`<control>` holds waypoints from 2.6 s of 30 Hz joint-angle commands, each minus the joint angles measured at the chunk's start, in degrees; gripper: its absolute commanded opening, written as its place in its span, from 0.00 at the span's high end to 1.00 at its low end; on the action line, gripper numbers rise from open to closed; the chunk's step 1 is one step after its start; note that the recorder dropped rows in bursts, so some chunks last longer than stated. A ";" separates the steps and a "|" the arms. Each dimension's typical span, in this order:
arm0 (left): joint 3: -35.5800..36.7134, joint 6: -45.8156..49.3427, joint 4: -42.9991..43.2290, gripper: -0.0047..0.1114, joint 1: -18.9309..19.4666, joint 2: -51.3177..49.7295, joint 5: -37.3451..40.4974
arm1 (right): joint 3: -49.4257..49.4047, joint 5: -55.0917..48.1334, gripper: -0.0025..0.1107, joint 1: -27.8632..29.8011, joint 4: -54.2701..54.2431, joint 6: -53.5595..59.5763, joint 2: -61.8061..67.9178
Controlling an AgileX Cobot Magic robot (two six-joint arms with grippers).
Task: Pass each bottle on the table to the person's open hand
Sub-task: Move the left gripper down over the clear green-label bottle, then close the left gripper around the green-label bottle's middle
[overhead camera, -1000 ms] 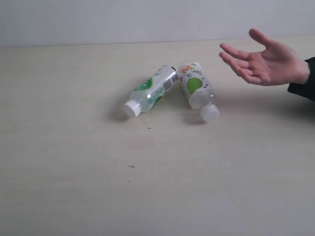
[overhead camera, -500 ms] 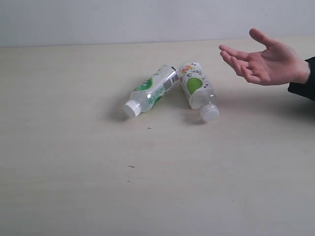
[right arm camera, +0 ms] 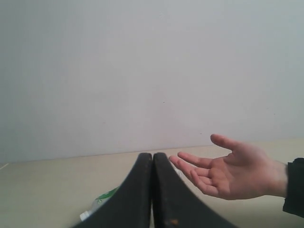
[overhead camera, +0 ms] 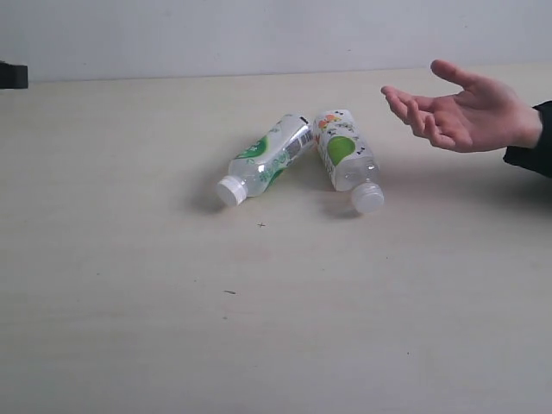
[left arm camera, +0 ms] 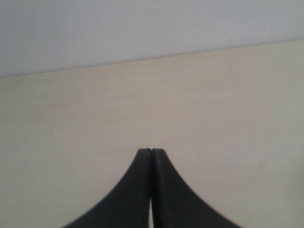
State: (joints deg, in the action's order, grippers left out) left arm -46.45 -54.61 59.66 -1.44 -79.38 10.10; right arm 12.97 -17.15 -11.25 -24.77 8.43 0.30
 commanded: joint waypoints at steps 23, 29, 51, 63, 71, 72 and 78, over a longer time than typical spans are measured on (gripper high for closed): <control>-19.66 101.49 -96.96 0.96 -14.56 -18.17 27.45 | -0.24 0.17 0.97 -0.09 0.35 0.41 -0.30; -19.66 102.46 -97.25 0.94 -14.68 -18.17 27.03 | -0.24 0.17 0.97 -0.09 0.35 0.41 -0.30; -20.91 101.49 -93.68 0.32 -25.89 -25.11 4.53 | -0.24 0.17 0.97 -0.09 0.35 0.41 -0.30; -29.41 100.92 -92.76 0.32 -25.98 -36.44 3.81 | -0.24 0.17 0.97 -0.09 0.35 0.41 -0.30; -34.06 100.85 -91.87 0.32 -25.98 -41.13 4.02 | -0.24 0.17 0.97 -0.09 0.35 0.41 -0.30; -34.38 100.85 -91.75 0.32 -25.98 -41.56 4.13 | -0.24 0.17 0.97 -0.09 0.35 0.41 -0.30; -36.29 100.85 -91.46 0.32 -25.98 -44.40 4.52 | -0.24 0.17 0.97 -0.09 0.35 0.41 -0.30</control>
State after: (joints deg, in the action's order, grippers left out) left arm -81.96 46.80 -32.33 -26.98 -122.75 14.70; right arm 12.97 -17.15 -11.25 -24.77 8.43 0.30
